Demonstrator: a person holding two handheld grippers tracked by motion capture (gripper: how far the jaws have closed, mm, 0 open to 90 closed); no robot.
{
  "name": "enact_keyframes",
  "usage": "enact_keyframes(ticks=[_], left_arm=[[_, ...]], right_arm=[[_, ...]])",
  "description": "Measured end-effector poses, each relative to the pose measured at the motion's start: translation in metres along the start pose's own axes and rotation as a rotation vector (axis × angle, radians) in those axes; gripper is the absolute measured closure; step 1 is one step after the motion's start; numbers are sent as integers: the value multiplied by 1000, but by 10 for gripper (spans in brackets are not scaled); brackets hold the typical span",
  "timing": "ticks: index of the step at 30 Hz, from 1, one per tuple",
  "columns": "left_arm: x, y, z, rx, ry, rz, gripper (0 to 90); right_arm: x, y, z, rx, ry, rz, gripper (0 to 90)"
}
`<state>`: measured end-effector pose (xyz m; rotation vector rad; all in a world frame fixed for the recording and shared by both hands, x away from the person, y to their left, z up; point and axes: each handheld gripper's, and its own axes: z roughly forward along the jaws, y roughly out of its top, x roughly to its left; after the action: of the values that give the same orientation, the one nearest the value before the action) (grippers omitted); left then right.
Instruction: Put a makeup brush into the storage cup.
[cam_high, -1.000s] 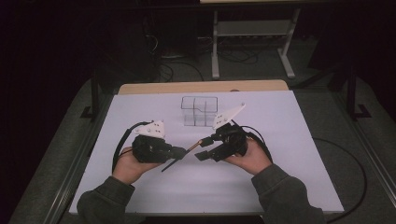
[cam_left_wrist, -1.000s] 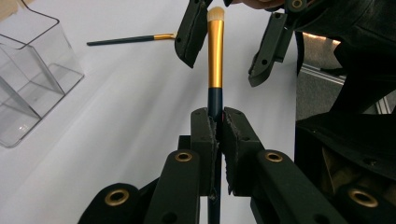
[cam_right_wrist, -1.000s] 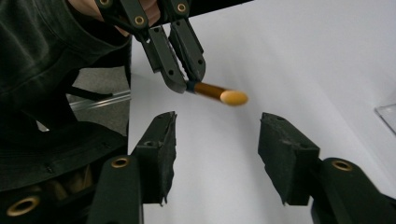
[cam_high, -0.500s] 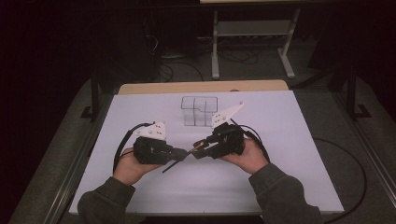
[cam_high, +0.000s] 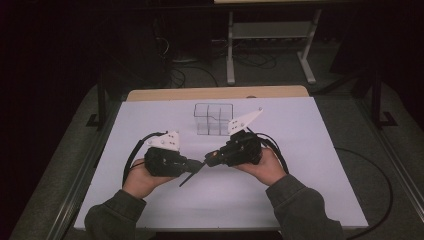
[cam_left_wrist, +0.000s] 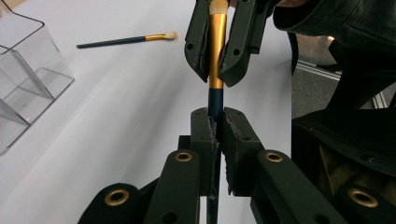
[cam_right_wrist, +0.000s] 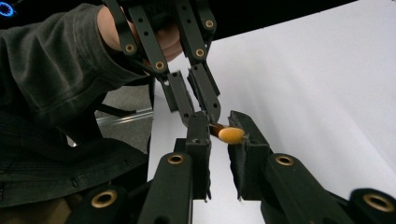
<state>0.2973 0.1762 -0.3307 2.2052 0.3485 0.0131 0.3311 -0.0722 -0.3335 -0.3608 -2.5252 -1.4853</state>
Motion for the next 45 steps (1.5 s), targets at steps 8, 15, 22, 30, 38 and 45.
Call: enact_keyframes(ticks=[8, 15, 22, 30, 38, 45], left_arm=[[-2, 1, 5, 9, -5, 7, 832], [-2, 0, 8, 7, -11, 5, 832], [-2, -1, 9, 10, -9, 2, 831], [1, -4, 9, 12, -10, 1, 827], [-1, -7, 7, -1, 10, -4, 830], [0, -10, 3, -26, 20, -10, 832]], right_arm=[[1, 3, 1, -2, 25, -1, 814], [2, 6, 3, 2, 24, -7, 818], [3, 9, 6, 18, 13, -23, 822], [5, 13, 11, 44, 0, -22, 823], [5, 16, 15, 46, -9, -34, 821], [4, 17, 17, 29, -14, -27, 795]])
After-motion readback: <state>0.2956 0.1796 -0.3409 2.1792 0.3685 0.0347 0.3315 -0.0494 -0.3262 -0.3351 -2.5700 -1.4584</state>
